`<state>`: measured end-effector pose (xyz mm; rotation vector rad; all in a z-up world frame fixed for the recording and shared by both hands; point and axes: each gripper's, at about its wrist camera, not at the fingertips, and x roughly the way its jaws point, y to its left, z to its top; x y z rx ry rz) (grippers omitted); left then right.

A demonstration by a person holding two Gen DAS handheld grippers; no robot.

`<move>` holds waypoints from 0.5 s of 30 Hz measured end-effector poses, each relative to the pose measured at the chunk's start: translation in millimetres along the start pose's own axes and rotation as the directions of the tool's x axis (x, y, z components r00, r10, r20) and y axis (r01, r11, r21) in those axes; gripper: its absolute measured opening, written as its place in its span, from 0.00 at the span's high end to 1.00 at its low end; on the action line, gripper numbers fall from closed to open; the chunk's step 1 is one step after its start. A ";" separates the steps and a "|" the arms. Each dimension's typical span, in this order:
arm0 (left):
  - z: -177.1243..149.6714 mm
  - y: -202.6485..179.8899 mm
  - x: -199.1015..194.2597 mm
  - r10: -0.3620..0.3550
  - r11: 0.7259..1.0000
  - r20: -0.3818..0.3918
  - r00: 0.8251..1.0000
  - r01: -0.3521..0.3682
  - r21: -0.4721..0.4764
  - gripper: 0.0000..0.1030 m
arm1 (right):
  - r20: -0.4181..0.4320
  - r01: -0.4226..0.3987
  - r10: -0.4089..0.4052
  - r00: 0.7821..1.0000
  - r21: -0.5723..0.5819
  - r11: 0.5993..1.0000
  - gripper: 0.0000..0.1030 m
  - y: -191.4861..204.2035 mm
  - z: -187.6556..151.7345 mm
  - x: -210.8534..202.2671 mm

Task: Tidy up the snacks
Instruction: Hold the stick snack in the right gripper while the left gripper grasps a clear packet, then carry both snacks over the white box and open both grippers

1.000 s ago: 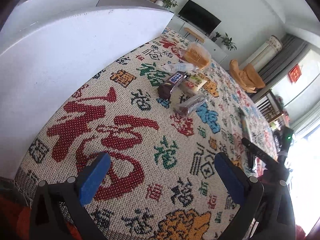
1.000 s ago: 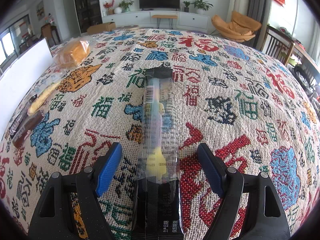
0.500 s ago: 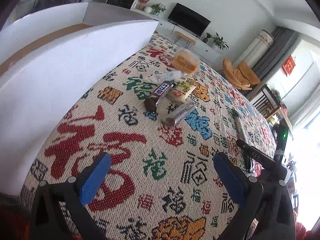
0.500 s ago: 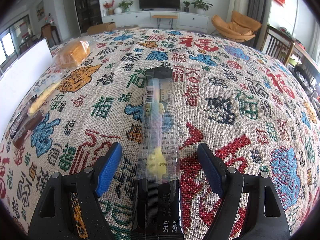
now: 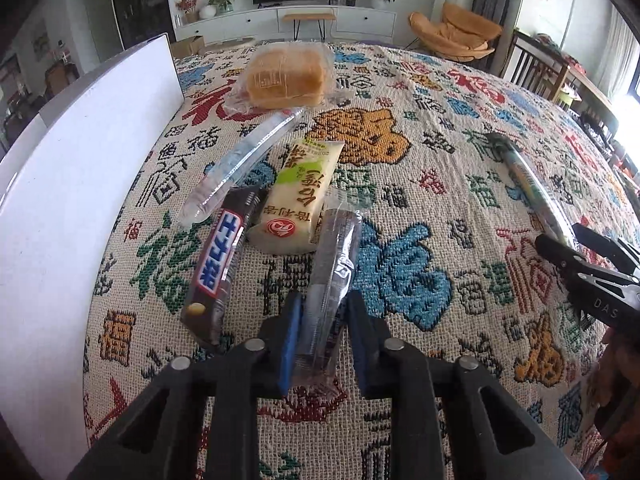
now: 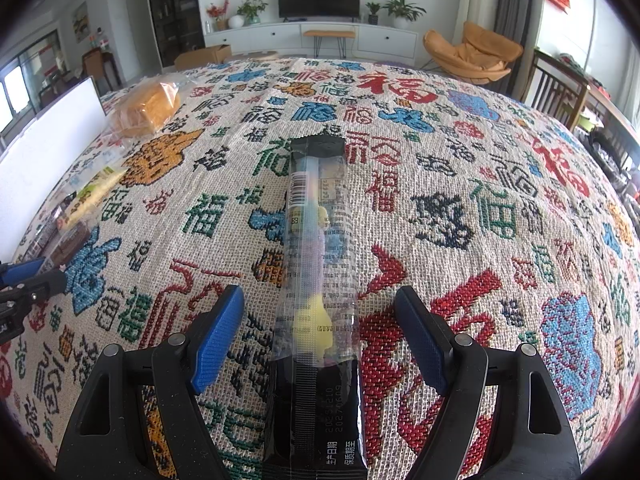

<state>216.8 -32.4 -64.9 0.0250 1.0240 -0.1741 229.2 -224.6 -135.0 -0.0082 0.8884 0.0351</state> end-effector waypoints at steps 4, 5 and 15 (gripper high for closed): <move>-29.0 4.6 -21.5 -0.113 0.993 -0.031 0.993 0.112 -0.043 0.83 | 0.000 0.001 -0.001 1.000 -0.001 1.000 0.22 -0.2 0.0 -0.1; -38.4 1.3 -24.5 -0.133 0.991 -0.052 0.990 0.131 -0.037 0.83 | 0.000 0.000 0.000 1.000 0.000 1.000 0.22 -0.3 -0.1 0.0; -63.7 -16.9 -32.0 0.024 0.999 -0.001 1.000 -0.024 0.041 0.61 | -0.001 -0.001 0.001 1.000 0.000 1.000 0.21 -0.7 -0.4 -0.1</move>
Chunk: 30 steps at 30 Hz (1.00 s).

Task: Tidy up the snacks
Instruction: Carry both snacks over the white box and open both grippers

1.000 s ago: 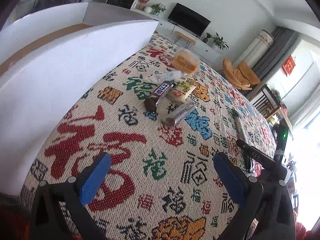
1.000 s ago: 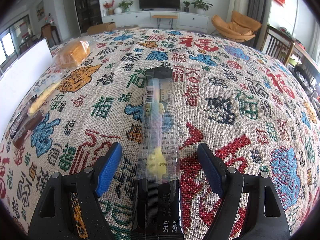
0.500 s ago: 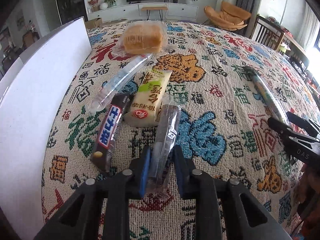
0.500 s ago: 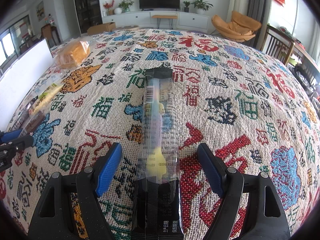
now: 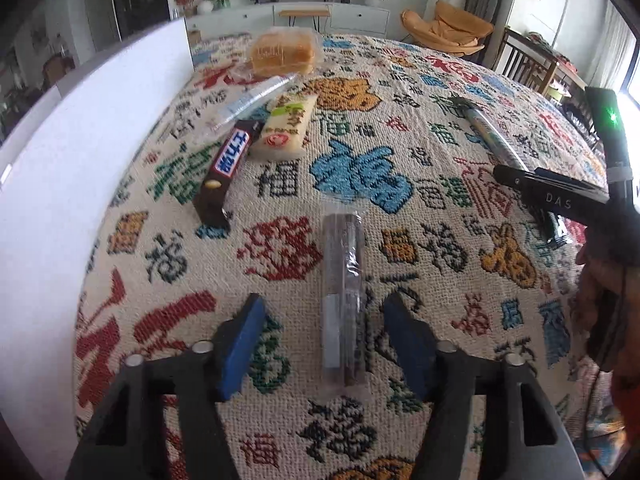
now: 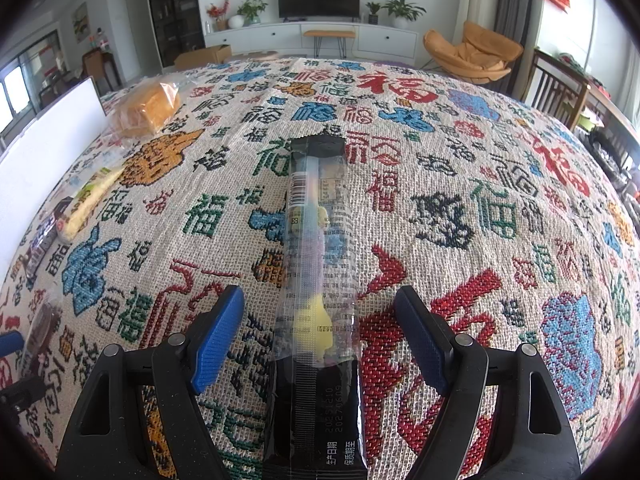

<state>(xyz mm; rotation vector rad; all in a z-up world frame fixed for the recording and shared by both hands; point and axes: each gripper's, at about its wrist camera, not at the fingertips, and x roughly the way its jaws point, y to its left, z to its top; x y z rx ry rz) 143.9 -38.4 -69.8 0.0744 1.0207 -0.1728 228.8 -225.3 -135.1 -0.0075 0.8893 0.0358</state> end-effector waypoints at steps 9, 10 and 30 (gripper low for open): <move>-21.4 21.0 -28.1 -0.090 0.988 0.032 0.995 0.093 -0.125 0.84 | -0.285 -0.213 0.241 0.928 0.126 0.969 0.22 -33.2 55.1 18.2; -22.4 24.2 -34.6 -0.104 0.983 0.048 0.993 0.111 -0.149 0.84 | -0.309 -0.201 0.228 0.923 0.116 0.973 0.24 -32.2 59.8 23.3; -34.8 163.6 -185.0 -0.025 0.855 0.347 0.938 0.200 -0.479 0.84 | -0.123 -0.404 0.395 0.910 -0.055 0.913 0.85 75.1 99.7 -94.7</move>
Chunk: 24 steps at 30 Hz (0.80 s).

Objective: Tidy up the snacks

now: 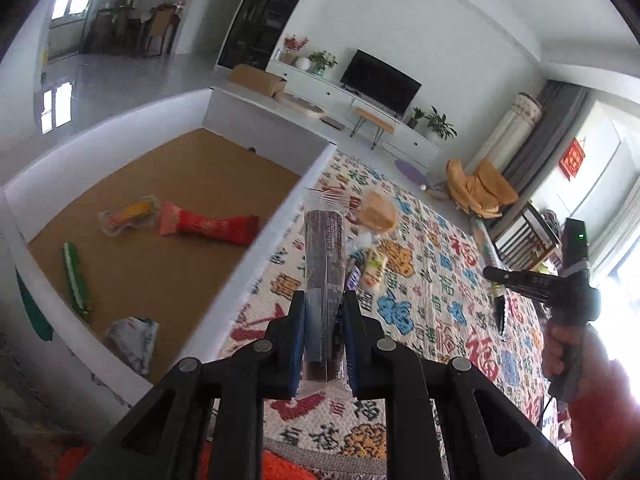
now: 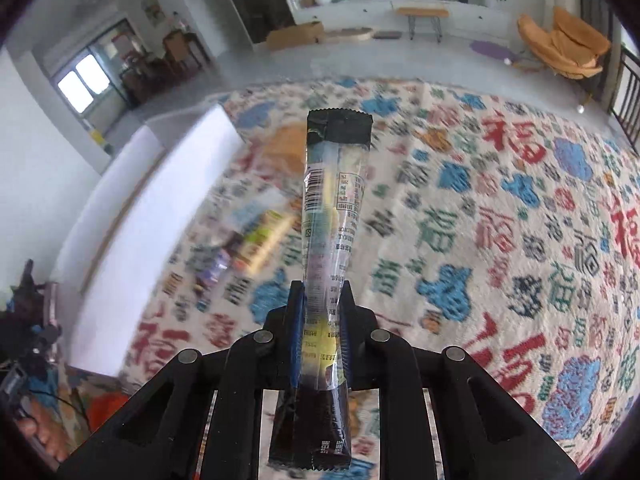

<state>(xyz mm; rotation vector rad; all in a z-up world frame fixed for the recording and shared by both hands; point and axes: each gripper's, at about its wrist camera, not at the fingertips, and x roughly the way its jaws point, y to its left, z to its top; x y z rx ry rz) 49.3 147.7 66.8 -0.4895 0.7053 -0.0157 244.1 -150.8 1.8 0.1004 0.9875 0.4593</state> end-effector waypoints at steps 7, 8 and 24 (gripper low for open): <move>39.5 78.8 -1.6 0.169 0.979 0.012 0.985 -0.167 -0.115 0.84 | 0.021 -0.255 0.259 0.966 -0.107 0.961 0.84 150.7 52.8 2.0; 42.9 86.8 0.6 0.197 0.974 0.008 0.980 -0.195 -0.120 0.84 | 0.016 -0.284 0.287 0.958 -0.118 0.952 0.84 172.1 56.5 8.1; 12.2 88.5 -5.2 0.288 0.954 0.078 0.954 -0.279 -0.109 0.13 | 0.072 -0.189 0.223 0.972 -0.324 0.927 0.29 239.2 -9.7 77.1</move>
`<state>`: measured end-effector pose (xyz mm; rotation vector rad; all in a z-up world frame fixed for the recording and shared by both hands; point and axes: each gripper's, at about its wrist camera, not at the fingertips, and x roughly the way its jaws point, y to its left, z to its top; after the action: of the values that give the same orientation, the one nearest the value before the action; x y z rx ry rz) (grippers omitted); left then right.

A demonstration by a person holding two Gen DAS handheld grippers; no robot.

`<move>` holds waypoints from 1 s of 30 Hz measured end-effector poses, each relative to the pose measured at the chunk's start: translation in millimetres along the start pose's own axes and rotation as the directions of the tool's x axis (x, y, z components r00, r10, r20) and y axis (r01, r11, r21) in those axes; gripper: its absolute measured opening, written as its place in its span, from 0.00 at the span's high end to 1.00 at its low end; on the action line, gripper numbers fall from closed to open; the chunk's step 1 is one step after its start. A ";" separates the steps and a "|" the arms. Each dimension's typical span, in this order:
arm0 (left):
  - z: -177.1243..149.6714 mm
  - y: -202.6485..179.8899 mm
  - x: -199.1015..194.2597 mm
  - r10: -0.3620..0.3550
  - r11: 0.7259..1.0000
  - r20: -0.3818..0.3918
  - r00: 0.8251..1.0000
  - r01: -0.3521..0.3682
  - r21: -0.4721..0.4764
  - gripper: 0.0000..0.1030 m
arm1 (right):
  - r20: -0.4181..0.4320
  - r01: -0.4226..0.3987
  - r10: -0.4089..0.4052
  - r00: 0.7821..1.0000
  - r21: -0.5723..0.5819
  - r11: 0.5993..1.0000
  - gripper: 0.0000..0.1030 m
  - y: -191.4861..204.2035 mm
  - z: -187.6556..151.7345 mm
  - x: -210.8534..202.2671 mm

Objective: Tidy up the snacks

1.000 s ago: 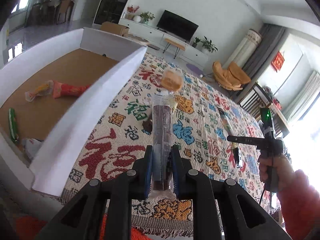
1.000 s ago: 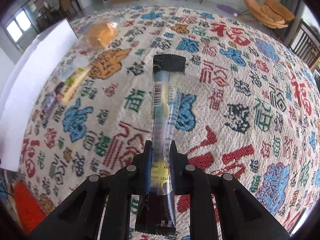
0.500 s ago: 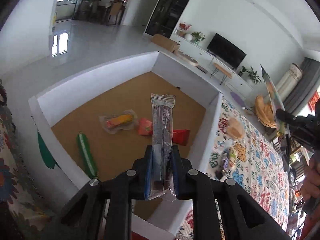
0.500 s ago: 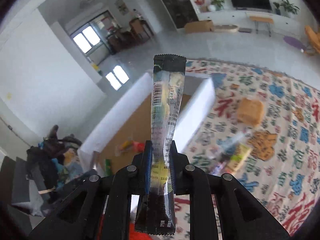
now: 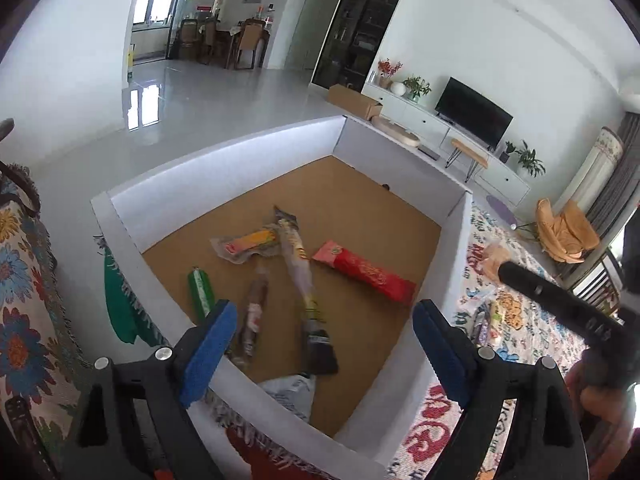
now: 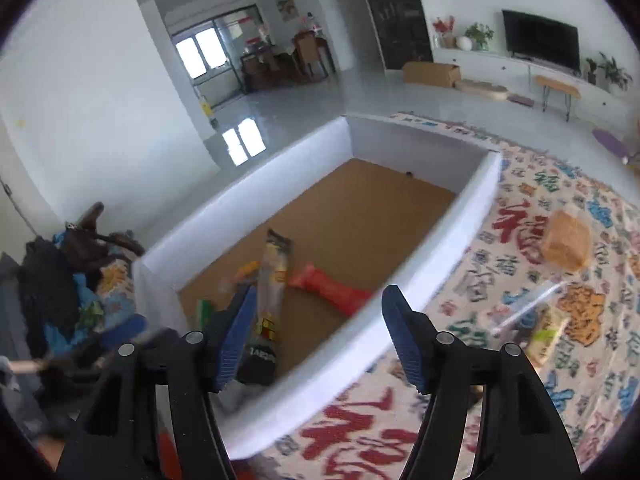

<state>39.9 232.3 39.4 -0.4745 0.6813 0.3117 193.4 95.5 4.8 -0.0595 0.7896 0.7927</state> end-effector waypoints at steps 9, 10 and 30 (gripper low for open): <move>-56.8 -144.4 -22.3 -0.228 0.936 -0.068 0.971 0.238 0.260 0.01 | -0.142 0.483 -0.463 0.875 0.211 0.850 0.27 -219.0 -124.3 -57.4; -66.6 -161.5 -15.2 -0.237 0.924 -0.096 0.967 0.255 0.286 0.01 | -0.148 0.519 -0.497 0.855 0.231 0.823 0.27 -238.0 -135.6 -65.4; -155.9 -201.3 118.1 0.075 0.919 -0.222 0.972 0.019 0.394 0.01 | -0.166 0.577 -0.554 0.815 0.301 0.759 0.11 -296.7 -175.1 -85.3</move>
<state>130.2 -4.4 -81.3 -0.1140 0.9568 0.1386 244.0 -227.1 -134.3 -0.0147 0.9009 0.0653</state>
